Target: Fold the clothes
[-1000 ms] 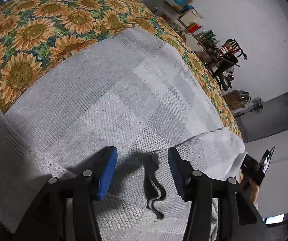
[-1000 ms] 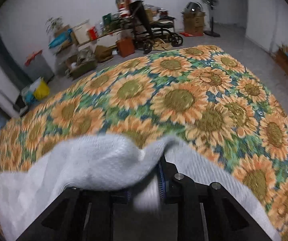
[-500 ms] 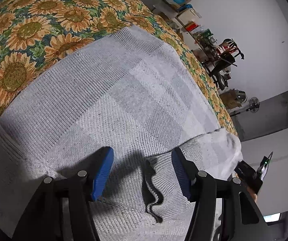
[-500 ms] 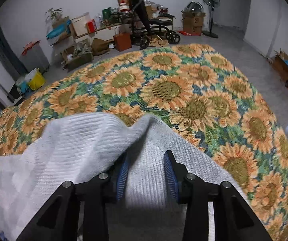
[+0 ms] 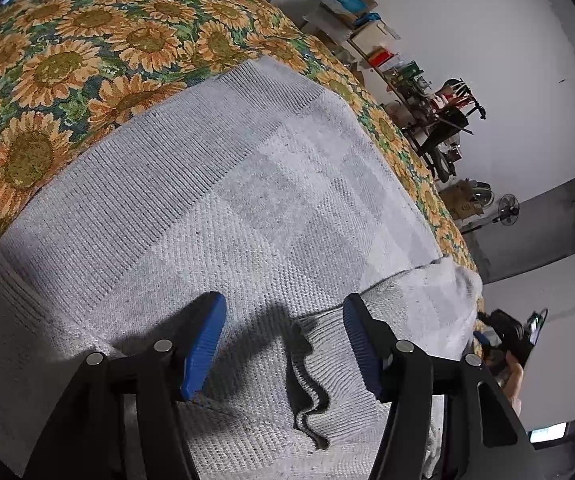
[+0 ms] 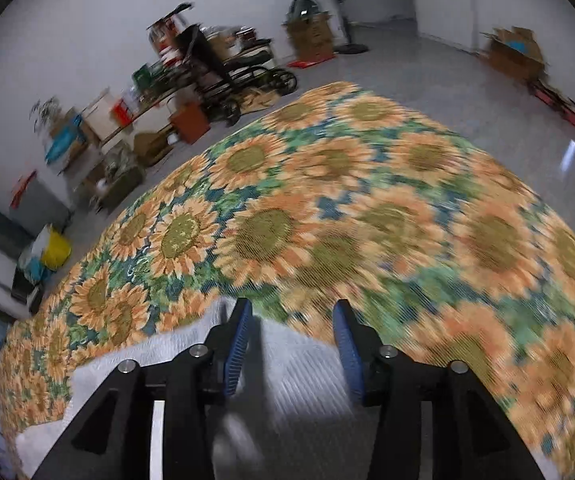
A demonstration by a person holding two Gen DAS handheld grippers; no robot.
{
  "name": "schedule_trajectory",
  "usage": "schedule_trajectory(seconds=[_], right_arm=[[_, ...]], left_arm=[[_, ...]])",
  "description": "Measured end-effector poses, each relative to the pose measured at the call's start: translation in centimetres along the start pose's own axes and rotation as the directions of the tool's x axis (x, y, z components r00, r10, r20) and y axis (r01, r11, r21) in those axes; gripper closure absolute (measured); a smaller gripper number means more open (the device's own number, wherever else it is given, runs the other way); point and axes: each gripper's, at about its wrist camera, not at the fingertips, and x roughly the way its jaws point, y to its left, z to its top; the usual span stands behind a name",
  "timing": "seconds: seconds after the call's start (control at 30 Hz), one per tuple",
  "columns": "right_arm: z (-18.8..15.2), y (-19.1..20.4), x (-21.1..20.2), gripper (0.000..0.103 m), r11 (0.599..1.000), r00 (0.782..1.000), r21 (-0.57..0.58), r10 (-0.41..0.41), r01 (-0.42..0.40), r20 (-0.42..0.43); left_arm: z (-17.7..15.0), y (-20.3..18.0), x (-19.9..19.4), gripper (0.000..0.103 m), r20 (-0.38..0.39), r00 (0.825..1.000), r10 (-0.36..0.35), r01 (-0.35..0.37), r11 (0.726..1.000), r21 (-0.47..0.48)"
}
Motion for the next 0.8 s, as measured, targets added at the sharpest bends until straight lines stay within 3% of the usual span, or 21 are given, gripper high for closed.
schedule_trajectory(seconds=[0.07,0.2,0.3,0.4,0.53,0.67,0.8], right_arm=[[-1.4,-0.1,-1.9,0.052,0.998,0.998,-0.006,0.067,-0.068,-0.014],[-5.4,1.8,-5.2,0.042,0.966,0.979,-0.164,0.192,-0.201,-0.071],[-10.2,5.2,-7.1,0.036,0.910,0.958,-0.305,0.250,-0.282,-0.138],[-14.1,8.4,-6.5,0.036,0.842,0.931,-0.404,0.282,-0.356,-0.231],[-17.0,10.1,-7.1,0.036,0.799,0.910,-0.446,0.299,-0.404,-0.288],[-19.1,11.0,-9.3,0.033,0.753,0.879,-0.455,0.379,-0.475,-0.290],[-20.4,9.6,-11.1,0.029,0.765,0.894,-0.463,0.379,-0.448,-0.239]], left_arm=[[0.3,-0.1,0.0,0.038,-0.004,1.000,-0.007,0.007,1.000,-0.021],[0.4,-0.9,0.0,0.037,-0.013,1.000,-0.017,0.016,0.999,-0.034],[-0.1,-1.6,0.2,0.037,-0.050,0.995,-0.092,0.090,0.995,-0.038],[-0.7,-2.3,0.7,0.037,-0.087,0.990,-0.110,0.109,0.994,-0.011],[-1.2,-2.6,0.5,0.037,-0.104,0.989,-0.109,0.112,0.994,0.015],[-1.6,-1.9,-0.2,0.037,-0.093,0.990,-0.108,0.110,0.994,0.020],[-1.8,-1.5,-0.3,0.037,-0.101,0.988,-0.115,0.117,0.993,0.014]])
